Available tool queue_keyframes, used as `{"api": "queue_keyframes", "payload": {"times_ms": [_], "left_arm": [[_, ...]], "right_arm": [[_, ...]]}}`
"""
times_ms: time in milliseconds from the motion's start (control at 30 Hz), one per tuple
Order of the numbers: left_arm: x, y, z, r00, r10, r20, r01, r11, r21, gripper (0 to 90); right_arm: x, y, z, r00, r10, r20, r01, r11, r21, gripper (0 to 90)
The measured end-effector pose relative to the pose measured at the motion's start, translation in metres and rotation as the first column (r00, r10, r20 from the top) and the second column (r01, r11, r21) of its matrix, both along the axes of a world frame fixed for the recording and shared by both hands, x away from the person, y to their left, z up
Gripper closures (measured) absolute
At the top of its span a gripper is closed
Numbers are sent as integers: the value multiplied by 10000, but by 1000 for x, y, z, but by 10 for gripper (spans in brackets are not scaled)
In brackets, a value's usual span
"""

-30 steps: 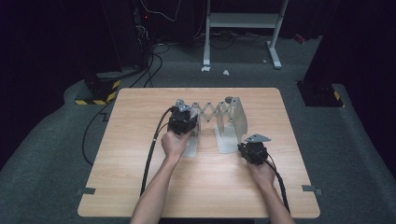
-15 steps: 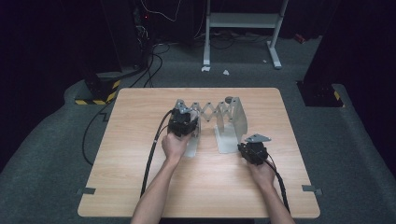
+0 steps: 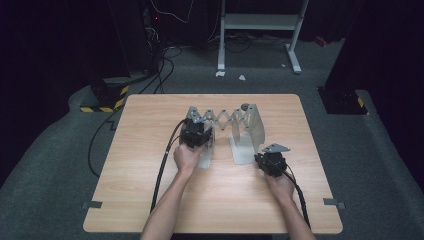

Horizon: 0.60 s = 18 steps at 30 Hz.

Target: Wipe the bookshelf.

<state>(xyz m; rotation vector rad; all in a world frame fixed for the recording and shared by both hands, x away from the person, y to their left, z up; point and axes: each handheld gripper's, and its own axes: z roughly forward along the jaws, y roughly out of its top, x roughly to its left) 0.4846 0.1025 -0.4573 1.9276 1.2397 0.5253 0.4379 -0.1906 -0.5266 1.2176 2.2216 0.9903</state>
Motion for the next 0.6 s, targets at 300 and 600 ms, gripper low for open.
{"api": "queue_keyframes", "payload": {"times_ms": [300,600], "left_arm": [[1,-1,-6,9999,10,-122,-10,10000,-3,734],[3,-2,-22,9985,3,-553,4,9999,122,734]], "right_arm": [[0,0,0,10000,12,-3,-12,10000,4,816],[0,0,0,10000,15,-15,-15,10000,21,815]]}}
